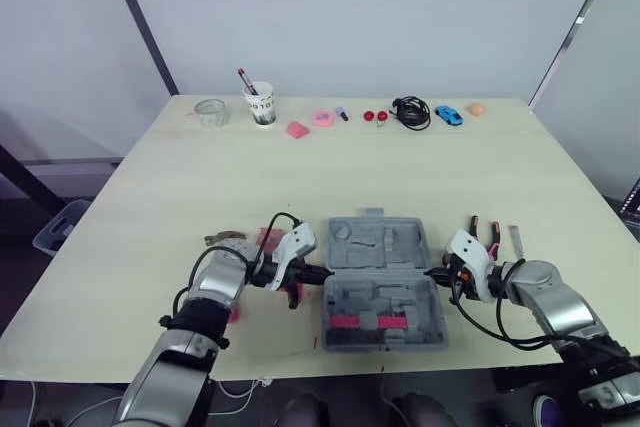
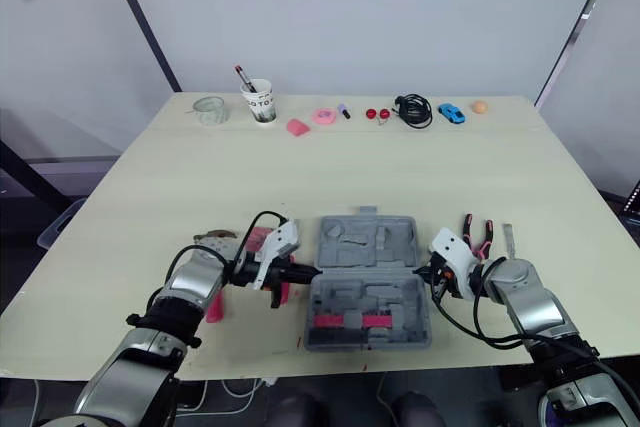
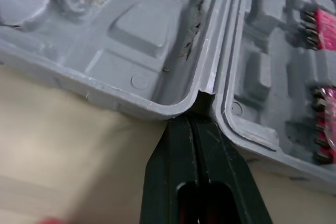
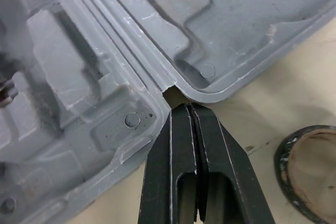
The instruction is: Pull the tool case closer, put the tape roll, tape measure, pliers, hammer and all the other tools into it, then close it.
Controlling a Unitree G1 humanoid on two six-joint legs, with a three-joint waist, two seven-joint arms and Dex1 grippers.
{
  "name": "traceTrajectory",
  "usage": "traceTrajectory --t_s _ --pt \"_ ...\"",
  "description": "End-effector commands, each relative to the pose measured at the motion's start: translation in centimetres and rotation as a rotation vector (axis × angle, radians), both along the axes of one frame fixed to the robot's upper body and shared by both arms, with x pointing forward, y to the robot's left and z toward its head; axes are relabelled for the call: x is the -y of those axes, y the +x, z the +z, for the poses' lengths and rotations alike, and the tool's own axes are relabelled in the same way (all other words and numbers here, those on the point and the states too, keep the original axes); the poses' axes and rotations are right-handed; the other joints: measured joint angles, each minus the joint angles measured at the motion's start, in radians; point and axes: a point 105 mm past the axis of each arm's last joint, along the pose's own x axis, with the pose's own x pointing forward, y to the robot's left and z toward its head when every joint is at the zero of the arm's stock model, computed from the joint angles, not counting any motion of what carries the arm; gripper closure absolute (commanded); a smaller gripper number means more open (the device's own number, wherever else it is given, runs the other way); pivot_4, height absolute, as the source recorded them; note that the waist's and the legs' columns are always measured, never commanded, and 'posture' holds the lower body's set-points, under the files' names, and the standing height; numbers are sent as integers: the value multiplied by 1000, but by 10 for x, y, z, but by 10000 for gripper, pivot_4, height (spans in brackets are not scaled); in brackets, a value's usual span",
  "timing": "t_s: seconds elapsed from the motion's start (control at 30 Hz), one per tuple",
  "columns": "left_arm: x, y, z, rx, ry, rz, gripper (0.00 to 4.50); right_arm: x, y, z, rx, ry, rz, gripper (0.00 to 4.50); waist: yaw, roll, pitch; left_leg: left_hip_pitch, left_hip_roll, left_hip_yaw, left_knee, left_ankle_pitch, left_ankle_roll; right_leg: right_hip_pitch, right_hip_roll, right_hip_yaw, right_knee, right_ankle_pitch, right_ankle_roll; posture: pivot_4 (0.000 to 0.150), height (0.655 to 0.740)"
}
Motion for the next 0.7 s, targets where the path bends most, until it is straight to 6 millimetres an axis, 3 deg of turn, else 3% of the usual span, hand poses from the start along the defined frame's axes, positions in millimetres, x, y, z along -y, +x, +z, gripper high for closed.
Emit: traceTrajectory --t_s 0.03,0.7 --pt "5 -9 4 15 2 -44 44573 -10 -10 6 -10 40 59 45000 -1 0 0 0 0 0 0 0 0 0 0 0 0 0 0 1500 7400" --pt "-3 -39 1 -22 38 -126 44573 -11 -39 0 -97 53 89 45000 1 0 0 0 0 -1 0 0 0 0 0 0 0 0 0 1500 7400"
